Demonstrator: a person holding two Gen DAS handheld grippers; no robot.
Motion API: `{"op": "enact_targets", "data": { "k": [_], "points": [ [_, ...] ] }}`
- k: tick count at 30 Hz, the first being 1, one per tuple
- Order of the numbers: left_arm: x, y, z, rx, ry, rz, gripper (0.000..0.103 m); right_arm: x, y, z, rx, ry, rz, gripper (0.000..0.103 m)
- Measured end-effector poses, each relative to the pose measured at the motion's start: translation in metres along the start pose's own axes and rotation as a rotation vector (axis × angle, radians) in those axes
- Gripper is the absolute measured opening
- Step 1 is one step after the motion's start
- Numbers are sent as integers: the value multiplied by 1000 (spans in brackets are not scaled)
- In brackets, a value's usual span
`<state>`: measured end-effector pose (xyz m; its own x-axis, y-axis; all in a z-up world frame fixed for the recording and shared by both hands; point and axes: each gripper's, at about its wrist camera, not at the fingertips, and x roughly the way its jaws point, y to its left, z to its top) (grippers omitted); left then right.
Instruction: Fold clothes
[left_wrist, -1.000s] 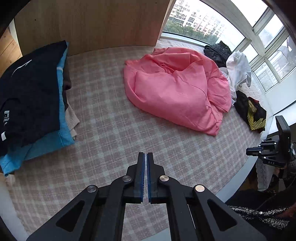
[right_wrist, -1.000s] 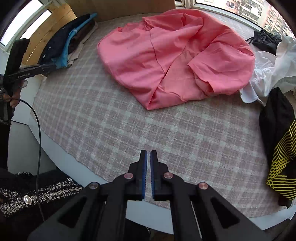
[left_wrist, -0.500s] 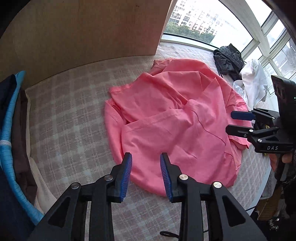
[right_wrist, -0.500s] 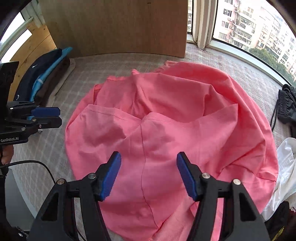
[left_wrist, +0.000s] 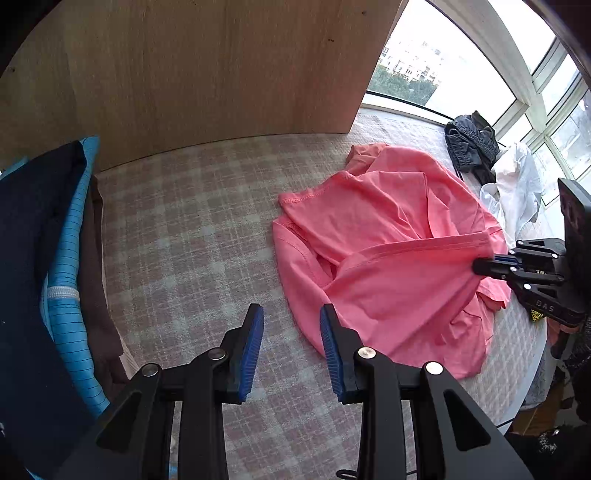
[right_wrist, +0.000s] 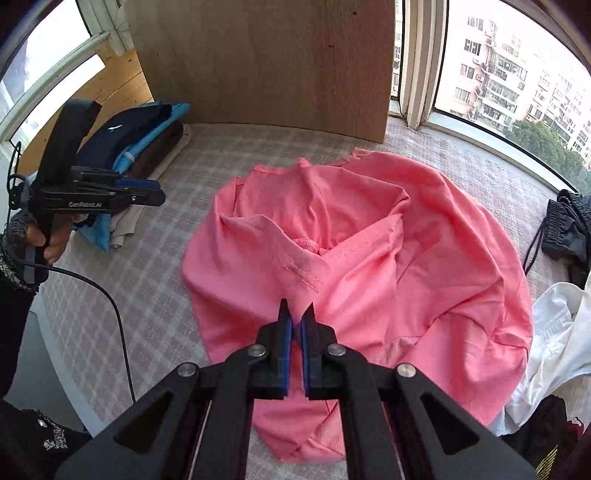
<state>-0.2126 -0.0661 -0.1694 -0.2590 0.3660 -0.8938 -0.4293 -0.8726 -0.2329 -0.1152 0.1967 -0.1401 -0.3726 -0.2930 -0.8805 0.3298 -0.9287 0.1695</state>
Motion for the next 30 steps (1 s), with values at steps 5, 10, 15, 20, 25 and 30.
{"op": "enact_targets", "data": {
  "k": [5, 10, 15, 20, 25, 30],
  "points": [
    [10, -12, 13, 33, 14, 0, 32, -65, 8, -80, 95, 81, 79, 4],
    [24, -40, 28, 89, 24, -18, 36, -69, -11, -250, 445, 453, 37, 3],
    [58, -77, 44, 145, 63, -19, 38, -107, -51, -306, 684, 390, -84, 4],
    [92, -115, 61, 200, 103, -19, 45, -116, -80, -209, 497, 53, -216, 58],
    [123, -128, 74, 177, 136, -5, 45, -54, -122, -106, 428, -12, -257, 58],
    [139, -130, 81, 143, 137, -16, 29, 6, -137, -71, 369, 104, -276, 58]
  ]
}}
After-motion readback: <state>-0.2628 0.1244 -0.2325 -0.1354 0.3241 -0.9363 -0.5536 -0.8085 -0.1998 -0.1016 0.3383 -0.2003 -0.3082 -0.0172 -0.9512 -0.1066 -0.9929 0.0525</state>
